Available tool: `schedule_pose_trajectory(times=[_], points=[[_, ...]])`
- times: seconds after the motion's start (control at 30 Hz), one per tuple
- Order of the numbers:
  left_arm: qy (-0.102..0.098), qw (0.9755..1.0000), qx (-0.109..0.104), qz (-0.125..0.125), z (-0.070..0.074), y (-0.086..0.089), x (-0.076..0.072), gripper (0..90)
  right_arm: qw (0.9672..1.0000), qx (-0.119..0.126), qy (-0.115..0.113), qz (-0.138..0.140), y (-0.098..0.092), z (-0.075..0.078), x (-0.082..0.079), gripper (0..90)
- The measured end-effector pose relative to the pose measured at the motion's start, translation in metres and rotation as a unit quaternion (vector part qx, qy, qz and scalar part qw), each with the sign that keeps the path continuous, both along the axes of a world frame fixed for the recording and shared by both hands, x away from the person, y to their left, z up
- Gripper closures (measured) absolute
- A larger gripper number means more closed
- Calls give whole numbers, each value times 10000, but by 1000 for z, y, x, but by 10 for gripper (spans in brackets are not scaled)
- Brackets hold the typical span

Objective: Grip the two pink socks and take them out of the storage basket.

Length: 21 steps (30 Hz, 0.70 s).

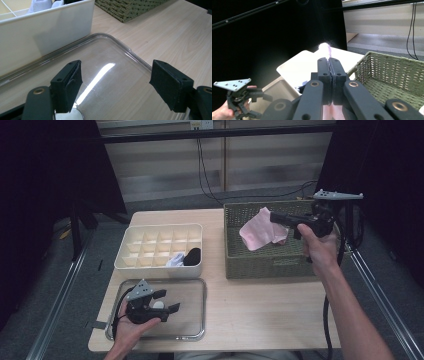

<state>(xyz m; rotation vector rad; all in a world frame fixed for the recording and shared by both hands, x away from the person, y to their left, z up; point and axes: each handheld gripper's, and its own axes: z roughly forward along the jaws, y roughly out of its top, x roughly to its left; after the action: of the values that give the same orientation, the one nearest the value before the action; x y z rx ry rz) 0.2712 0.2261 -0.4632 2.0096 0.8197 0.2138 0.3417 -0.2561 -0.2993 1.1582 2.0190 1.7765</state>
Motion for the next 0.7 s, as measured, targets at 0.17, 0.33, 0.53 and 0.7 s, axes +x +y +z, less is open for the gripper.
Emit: schedule_pose_trajectory(times=[0.17,0.33,0.53,0.7], points=[[-21,10000,2,43,0,2,-3,252,10000,-44,42,29,1,-2,-16,884],[-40,9999,-21,99,-1,2,-3,256,10000,-60,10,-27,1,-8,-33,884],[-22,9999,-19,119,0,-1,-3,279,10000,-29,19,-55,2,-16,-50,885],[-63,9998,-146,118,6,-6,-4,347,10000,-1,92,-34,4,-29,-61,884]])
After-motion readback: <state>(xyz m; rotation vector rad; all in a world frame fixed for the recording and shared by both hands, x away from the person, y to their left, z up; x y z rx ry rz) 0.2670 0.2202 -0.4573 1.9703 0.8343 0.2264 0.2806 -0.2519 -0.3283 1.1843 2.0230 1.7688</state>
